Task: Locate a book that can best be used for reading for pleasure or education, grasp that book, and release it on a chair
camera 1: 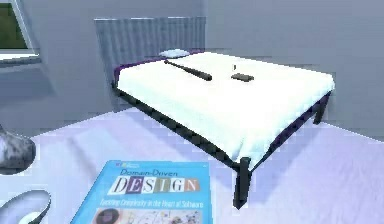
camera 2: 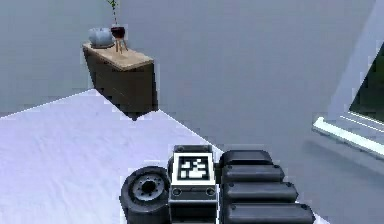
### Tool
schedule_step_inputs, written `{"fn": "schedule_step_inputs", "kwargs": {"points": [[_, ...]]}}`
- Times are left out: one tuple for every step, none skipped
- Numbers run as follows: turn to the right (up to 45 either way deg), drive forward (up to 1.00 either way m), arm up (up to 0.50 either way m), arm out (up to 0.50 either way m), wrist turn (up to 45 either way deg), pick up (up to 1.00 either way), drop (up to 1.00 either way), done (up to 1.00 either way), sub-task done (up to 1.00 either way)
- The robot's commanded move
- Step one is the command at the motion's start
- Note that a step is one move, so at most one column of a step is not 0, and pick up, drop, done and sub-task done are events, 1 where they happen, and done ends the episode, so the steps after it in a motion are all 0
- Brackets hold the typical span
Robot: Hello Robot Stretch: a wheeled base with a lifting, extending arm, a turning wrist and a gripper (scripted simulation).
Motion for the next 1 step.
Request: {"fn": "schedule_step_inputs", "kwargs": {"points": [[45.0,0.00,0.00,0.00,0.0,0.00,0.00,0.00,0.00]]}}
